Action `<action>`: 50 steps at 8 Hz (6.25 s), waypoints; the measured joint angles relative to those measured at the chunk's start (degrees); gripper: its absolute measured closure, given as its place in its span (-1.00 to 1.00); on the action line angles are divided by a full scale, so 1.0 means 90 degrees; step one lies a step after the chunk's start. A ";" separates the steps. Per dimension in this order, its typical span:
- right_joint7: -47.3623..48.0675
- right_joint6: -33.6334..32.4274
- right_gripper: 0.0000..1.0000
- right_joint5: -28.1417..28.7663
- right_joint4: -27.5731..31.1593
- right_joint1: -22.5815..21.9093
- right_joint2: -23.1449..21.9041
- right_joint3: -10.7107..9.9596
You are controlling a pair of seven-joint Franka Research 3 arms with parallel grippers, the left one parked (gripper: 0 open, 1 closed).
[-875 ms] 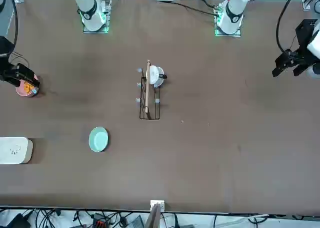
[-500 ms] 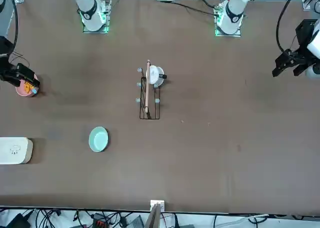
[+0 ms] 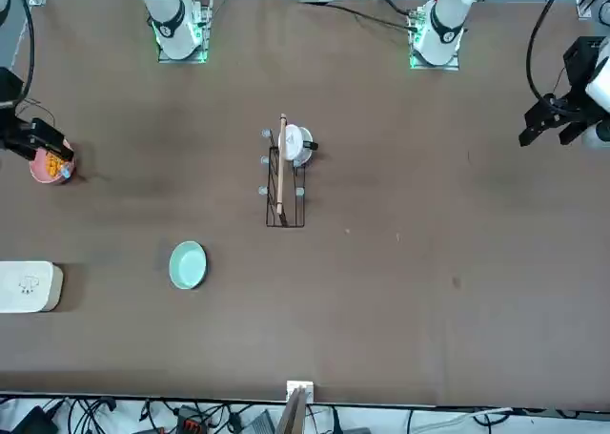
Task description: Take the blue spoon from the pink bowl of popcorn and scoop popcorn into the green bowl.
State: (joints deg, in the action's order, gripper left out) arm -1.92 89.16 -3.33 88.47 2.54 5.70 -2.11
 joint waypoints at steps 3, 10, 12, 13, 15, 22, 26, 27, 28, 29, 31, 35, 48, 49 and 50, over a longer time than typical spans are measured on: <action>0.0000 -0.0822 -1.00 -0.0908 0.0050 0.0025 0.0334 -0.0002; 0.4094 -0.0250 -1.00 -0.4494 0.1496 0.0088 0.1989 -0.0004; 0.5120 0.0508 -1.00 -0.4631 0.1919 0.0235 0.2042 -0.0018; 0.5634 0.0867 -1.00 -0.4859 0.2084 0.0273 0.2105 -0.0018; 0.6522 0.1499 -1.00 -0.5649 0.2292 0.0291 0.2583 -0.0016; 0.6808 0.1538 -0.59 -0.6094 0.2420 0.0538 0.3171 -0.0022; 0.7090 0.1528 0.30 -0.6097 0.2456 0.0547 0.3176 -0.0019; 0.7319 0.1529 0.47 -0.6098 0.2456 0.0539 0.3199 -0.0012; 0.7460 0.1529 0.57 -0.6105 0.2456 0.0533 0.3243 -0.0002; 0.7510 0.1529 0.64 -0.6113 0.2456 0.0530 0.3295 0.0008; 0.7538 0.1404 0.75 -0.6146 0.2458 0.0505 0.3334 0.0014; 0.7551 0.0767 0.75 -0.6382 0.2459 0.0268 0.3414 0.0037; 0.5772 -0.0732 0.75 -0.6658 -0.0069 -0.2439 0.3514 0.0107; 0.5668 -0.0730 0.75 -0.6713 -0.0420 -0.2704 0.3690 0.0113; 0.5623 -0.0736 0.75 -0.6906 -0.0698 -0.2976 0.3889 0.0118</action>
State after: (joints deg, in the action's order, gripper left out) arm 48.69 82.54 -65.49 82.19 -24.25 40.70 -1.04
